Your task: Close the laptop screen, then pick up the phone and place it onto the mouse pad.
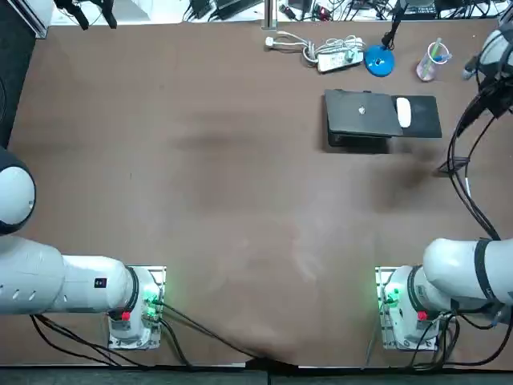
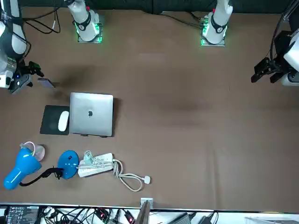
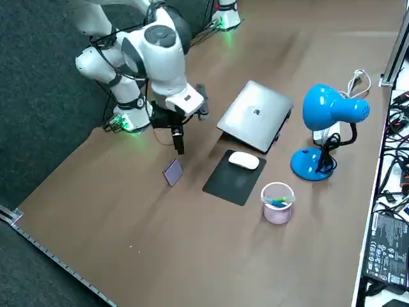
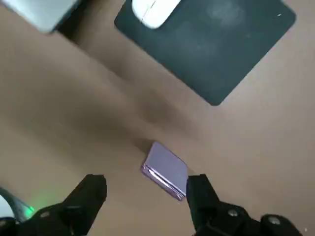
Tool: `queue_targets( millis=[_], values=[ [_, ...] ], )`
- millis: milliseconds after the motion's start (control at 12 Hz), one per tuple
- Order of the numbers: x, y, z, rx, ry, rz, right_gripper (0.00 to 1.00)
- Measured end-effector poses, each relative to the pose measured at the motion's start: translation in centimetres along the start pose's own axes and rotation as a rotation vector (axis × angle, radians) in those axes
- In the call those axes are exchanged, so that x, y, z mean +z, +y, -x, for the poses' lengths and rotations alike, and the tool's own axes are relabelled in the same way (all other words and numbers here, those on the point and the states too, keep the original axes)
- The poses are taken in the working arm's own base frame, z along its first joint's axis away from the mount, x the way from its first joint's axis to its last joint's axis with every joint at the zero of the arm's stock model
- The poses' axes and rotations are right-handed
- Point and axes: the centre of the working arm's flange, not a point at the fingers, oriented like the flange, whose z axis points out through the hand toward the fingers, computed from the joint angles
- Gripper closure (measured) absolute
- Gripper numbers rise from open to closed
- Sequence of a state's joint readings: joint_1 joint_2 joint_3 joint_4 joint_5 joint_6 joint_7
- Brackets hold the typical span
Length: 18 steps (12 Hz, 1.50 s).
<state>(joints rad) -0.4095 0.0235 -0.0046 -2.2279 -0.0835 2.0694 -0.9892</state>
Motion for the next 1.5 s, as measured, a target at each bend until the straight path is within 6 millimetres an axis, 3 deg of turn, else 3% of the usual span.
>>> queue_targets(
  millis=[417,500,1000,1167,1417,1500],
  values=[
    [3.1,1.1,4.5,-0.174,0.025,0.005,0.0],
    [4.9,1.1,5.7,-0.242,0.038,0.024,0.0],
    [8.9,-0.3,7.2,-0.379,0.061,0.074,0.03],
    [9.8,-0.5,7.8,-0.404,0.069,0.099,0.12],
    [10.7,-0.7,8.3,-0.417,0.073,0.113,0.15],
    [10.8,-0.8,8.3,-0.419,0.073,0.112,0.22]
  ],
)
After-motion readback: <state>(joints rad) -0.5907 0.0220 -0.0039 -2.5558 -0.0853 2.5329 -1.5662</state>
